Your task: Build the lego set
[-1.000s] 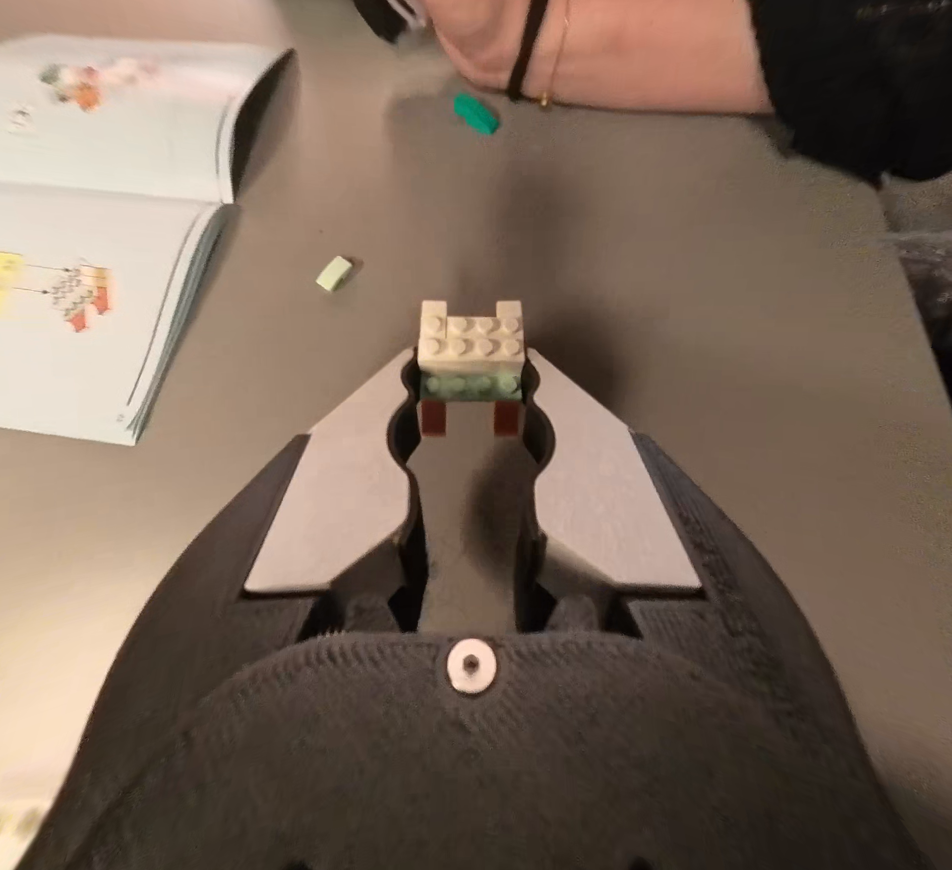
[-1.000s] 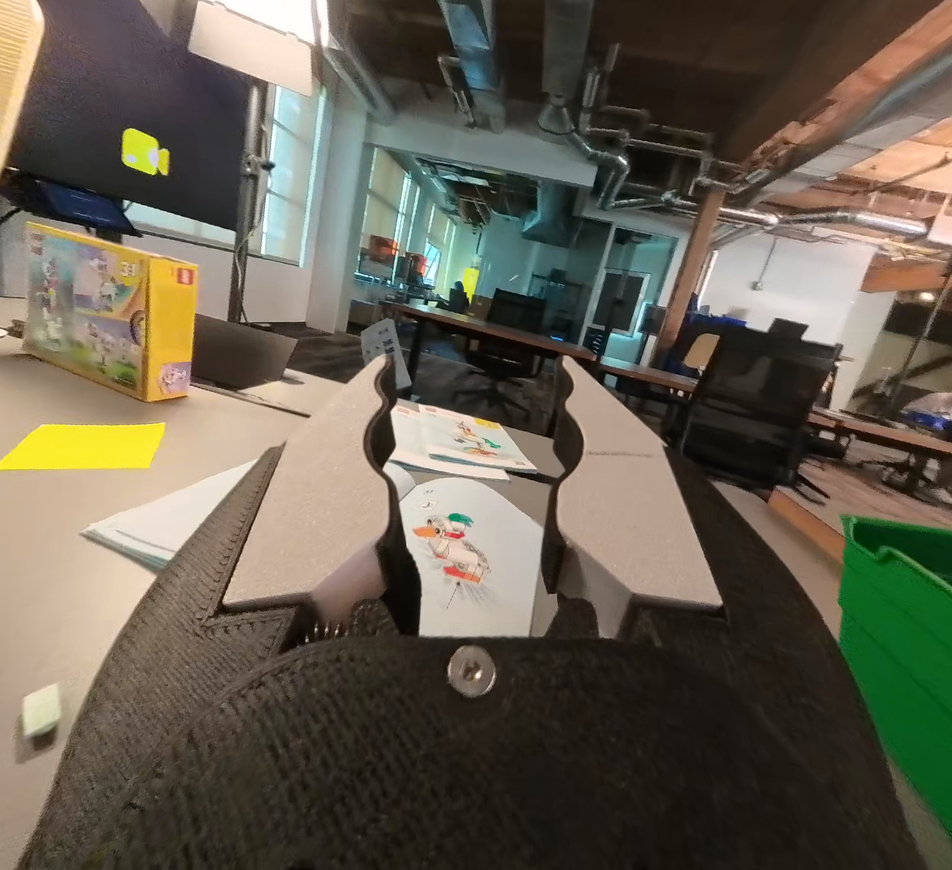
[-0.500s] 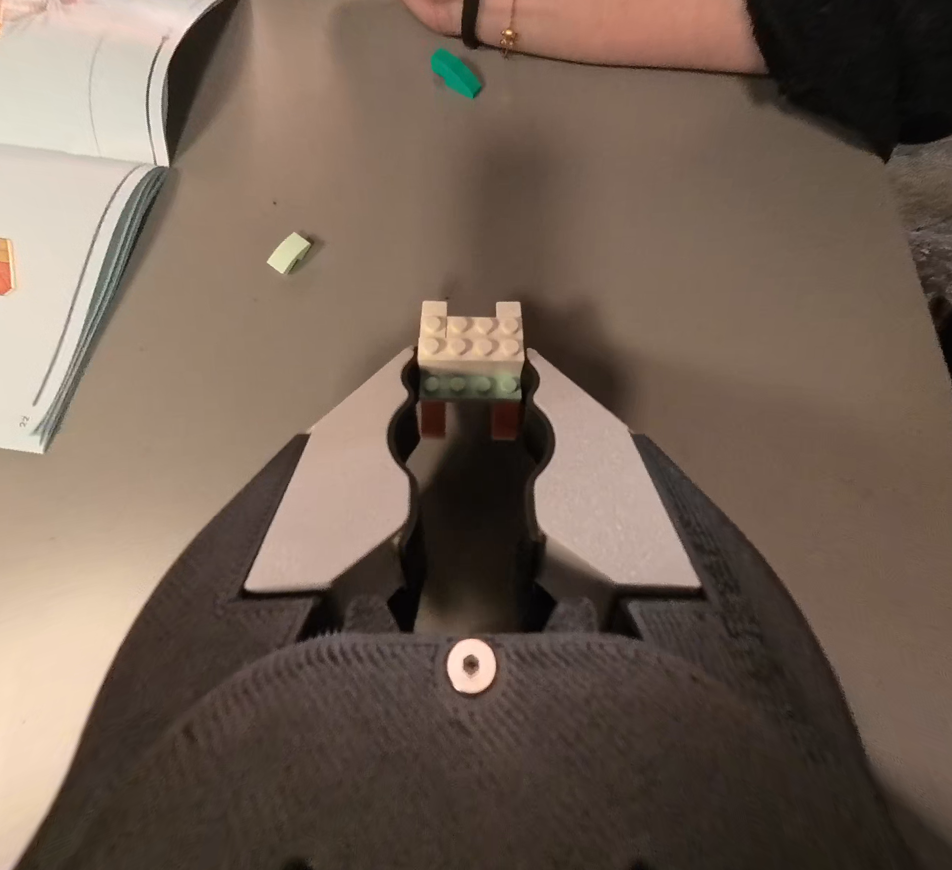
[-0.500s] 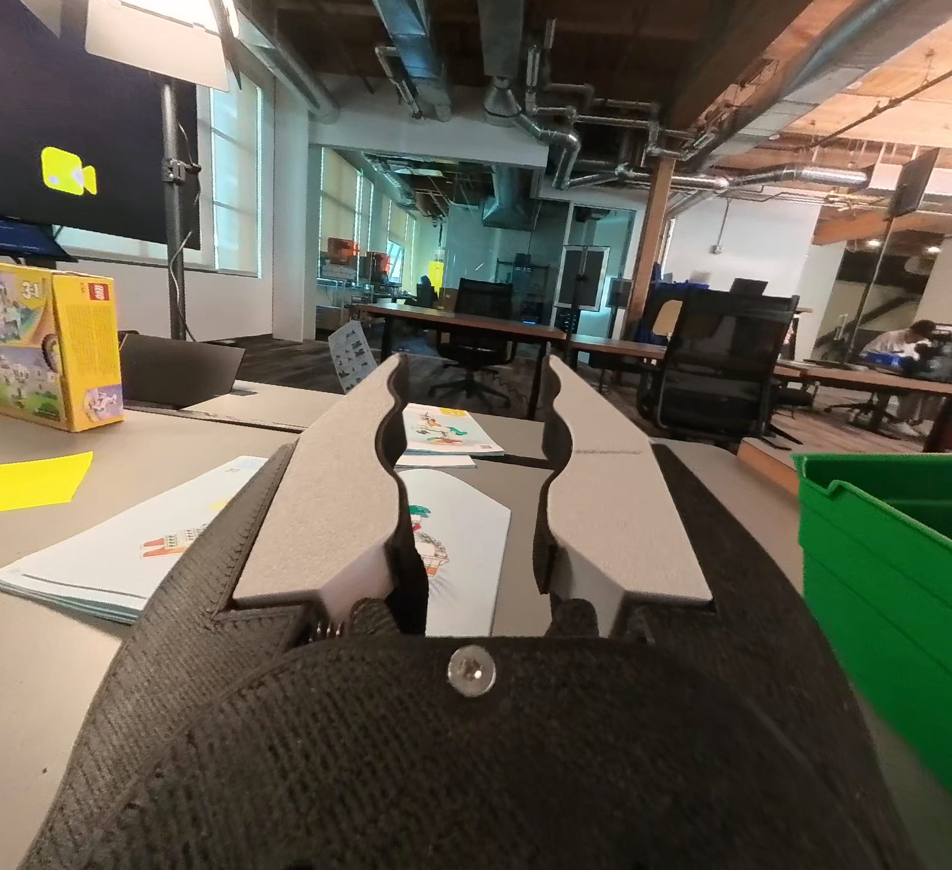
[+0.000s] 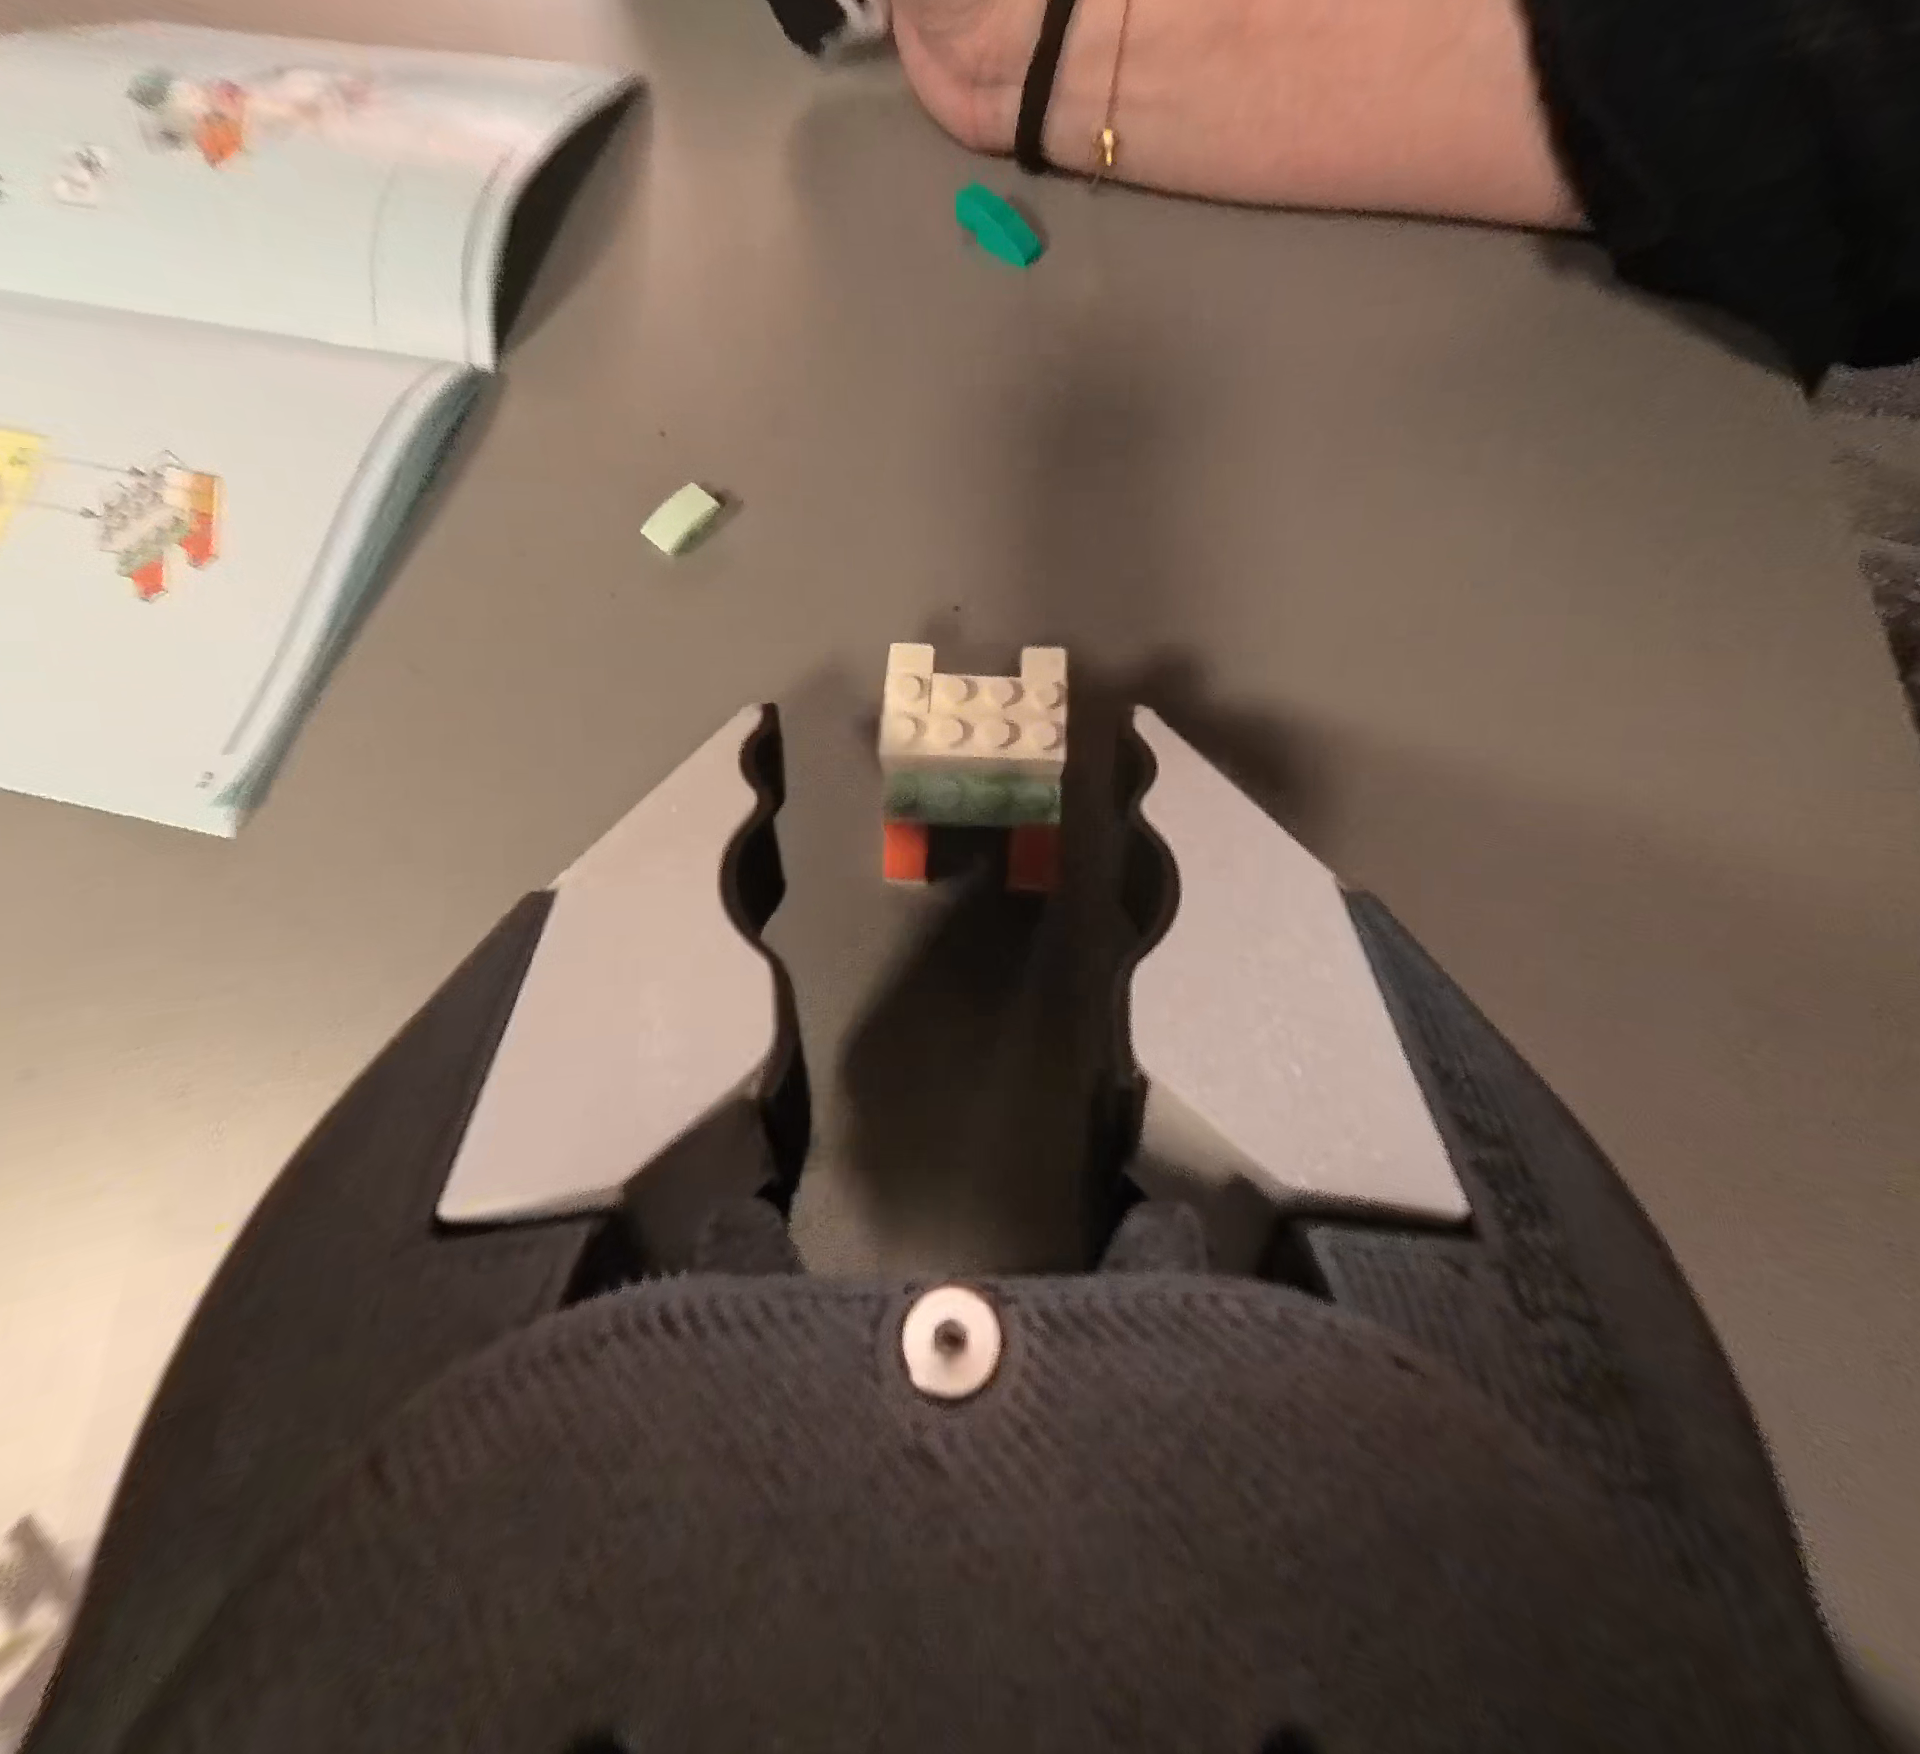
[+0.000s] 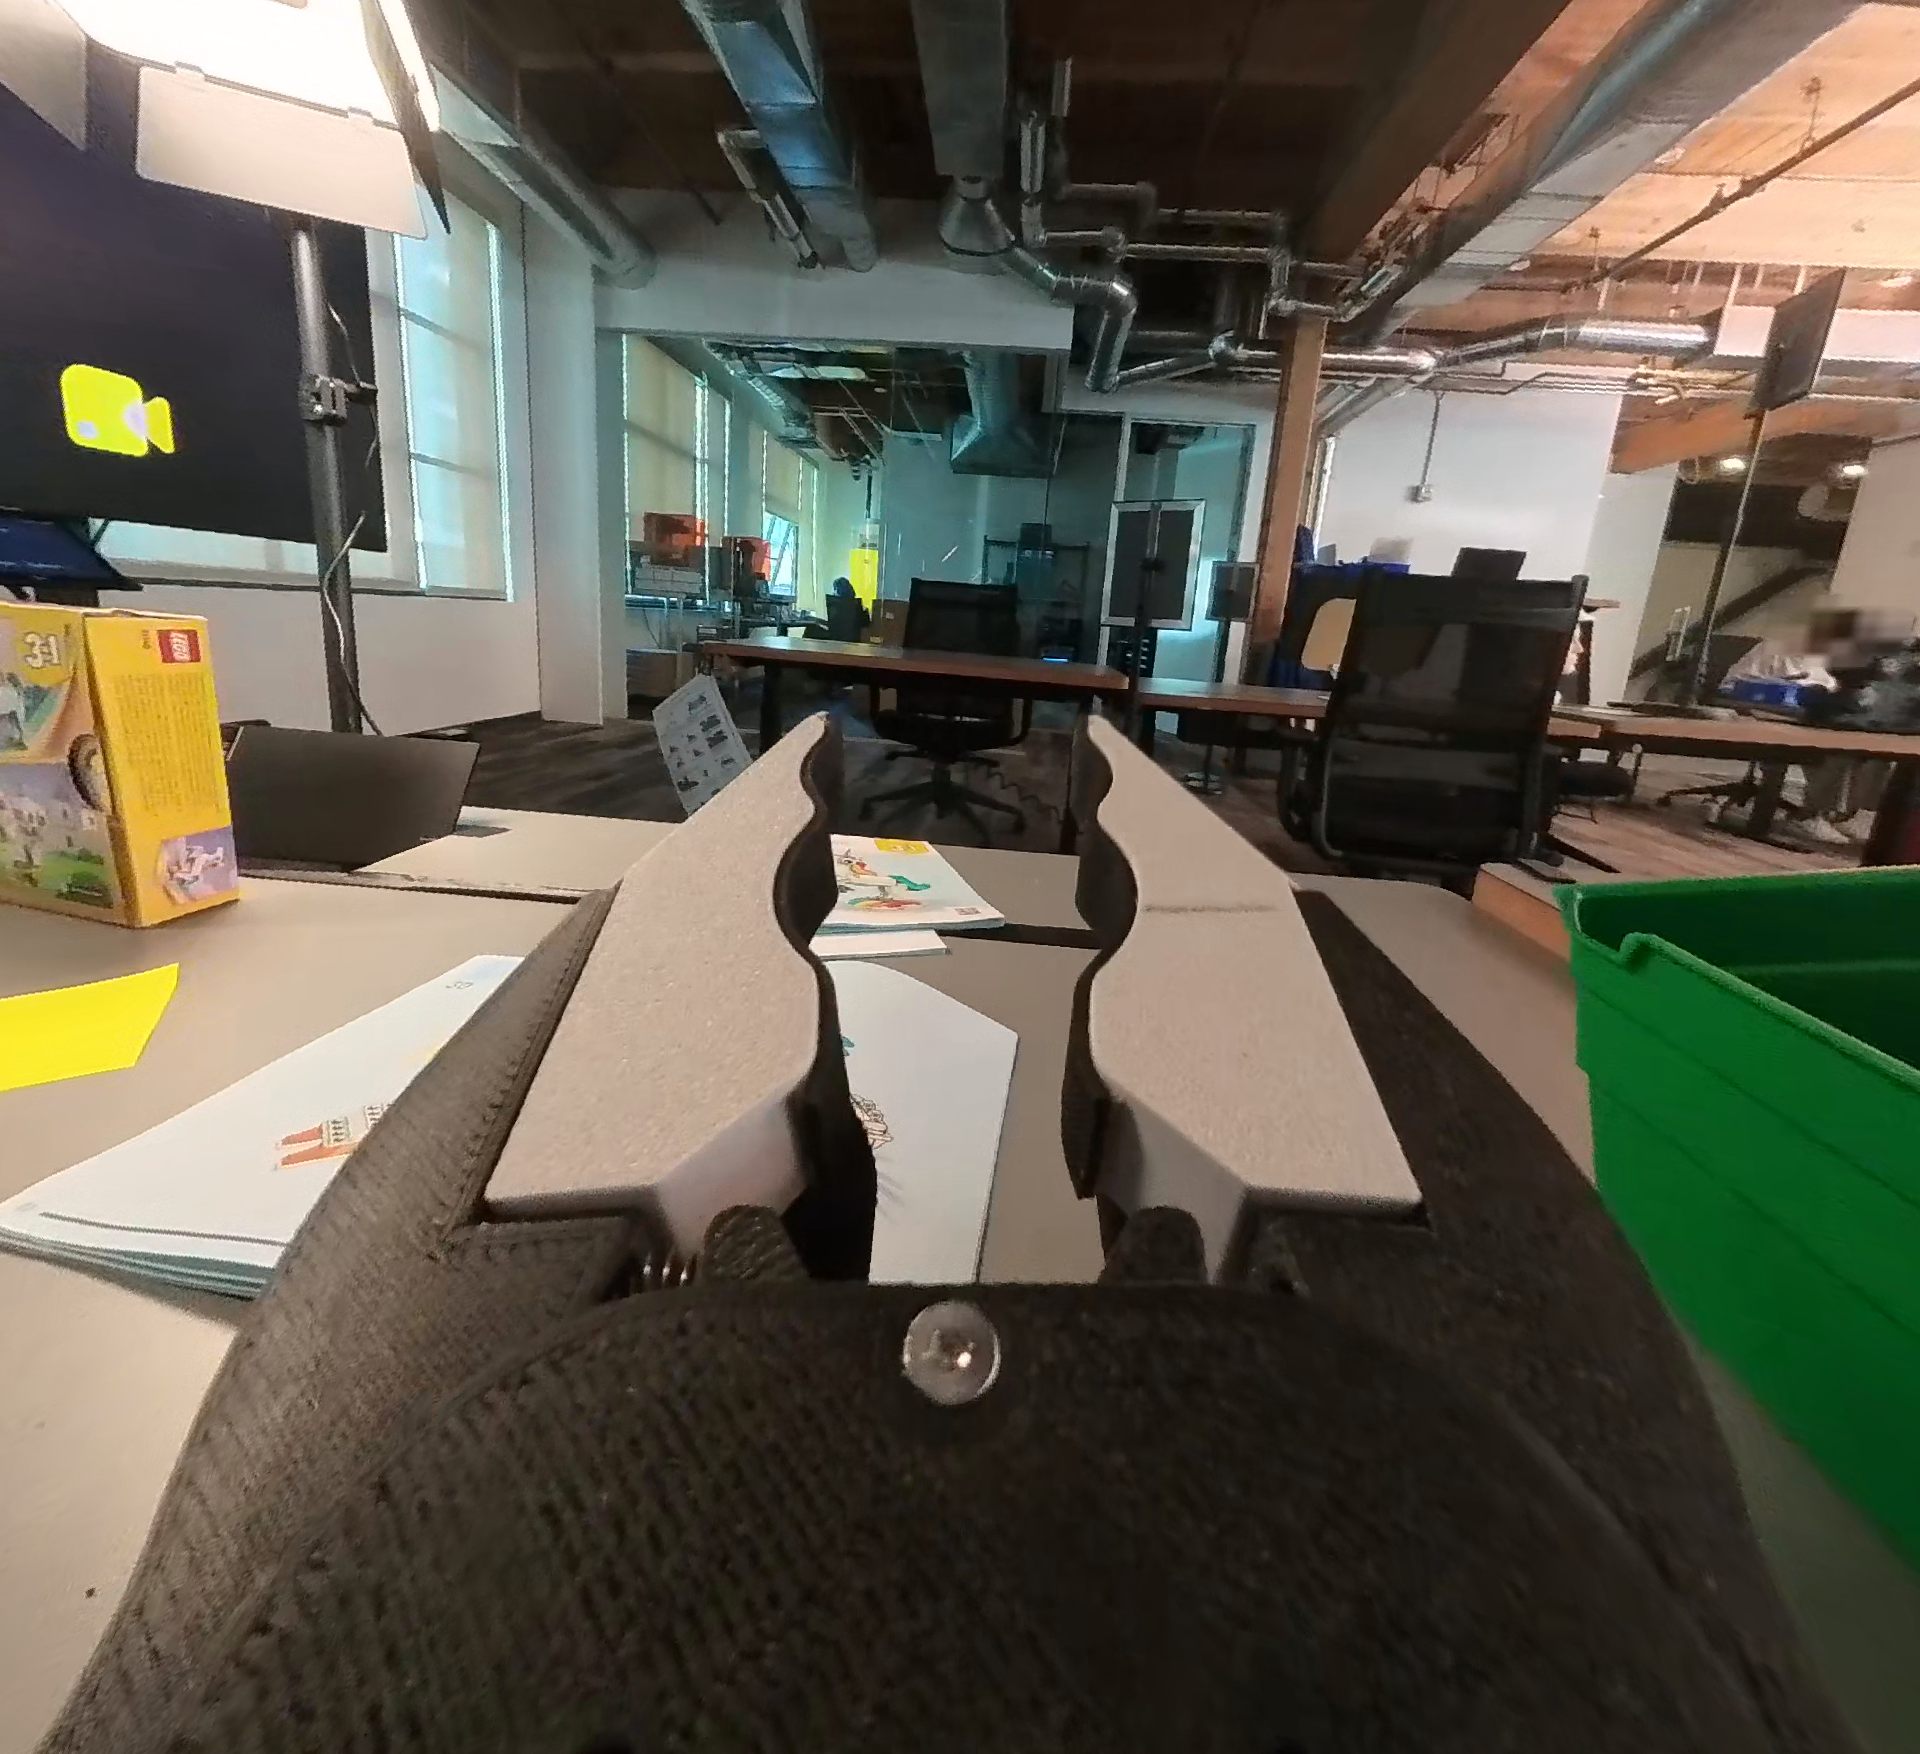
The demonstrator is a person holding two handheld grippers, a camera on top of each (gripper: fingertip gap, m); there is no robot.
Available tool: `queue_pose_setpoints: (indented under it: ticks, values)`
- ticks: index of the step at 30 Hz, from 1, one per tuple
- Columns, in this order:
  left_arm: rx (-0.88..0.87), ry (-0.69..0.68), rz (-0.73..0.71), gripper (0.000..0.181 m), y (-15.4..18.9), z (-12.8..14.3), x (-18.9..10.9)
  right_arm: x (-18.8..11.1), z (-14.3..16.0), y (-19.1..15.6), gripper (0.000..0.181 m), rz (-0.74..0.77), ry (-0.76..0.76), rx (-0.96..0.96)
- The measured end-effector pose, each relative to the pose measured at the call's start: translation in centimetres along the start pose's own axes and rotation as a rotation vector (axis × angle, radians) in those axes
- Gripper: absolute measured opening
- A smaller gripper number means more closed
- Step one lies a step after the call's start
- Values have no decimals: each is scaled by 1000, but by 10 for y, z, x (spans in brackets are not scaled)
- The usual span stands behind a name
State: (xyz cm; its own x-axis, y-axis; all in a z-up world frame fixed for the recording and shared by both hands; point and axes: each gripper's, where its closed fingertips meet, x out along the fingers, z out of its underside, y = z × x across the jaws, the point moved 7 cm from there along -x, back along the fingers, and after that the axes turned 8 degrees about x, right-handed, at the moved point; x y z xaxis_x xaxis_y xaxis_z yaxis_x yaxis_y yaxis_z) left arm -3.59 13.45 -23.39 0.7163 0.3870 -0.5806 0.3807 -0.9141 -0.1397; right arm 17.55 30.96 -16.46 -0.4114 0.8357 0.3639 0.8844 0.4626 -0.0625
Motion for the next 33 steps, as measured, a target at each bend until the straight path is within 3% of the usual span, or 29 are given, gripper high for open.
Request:
queue_pose_setpoints:
  ticks: [1,4,9,14,22,25,33]
  values:
    - [7,46,-27,65,-3,-3,-5,0,0,0,42,-1,-2,4]
    - [-42,219,-152,73,-19,-8,-22,2,2,0,38,-9,-23,-1]
    - [-23,559,-523,63,-41,-11,-66,4,7,-7,28,-49,-63,-34]
    - [60,761,-801,55,-41,-14,-105,5,9,-10,24,-64,-73,-56]
    - [170,746,-979,46,-38,-15,-118,4,8,-8,23,-54,-75,-51]
    - [206,711,-1099,43,-45,-9,-135,4,9,-10,22,-69,-81,-61]
    - [59,758,-1230,44,-61,16,-172,5,10,-14,21,-88,-93,-81]
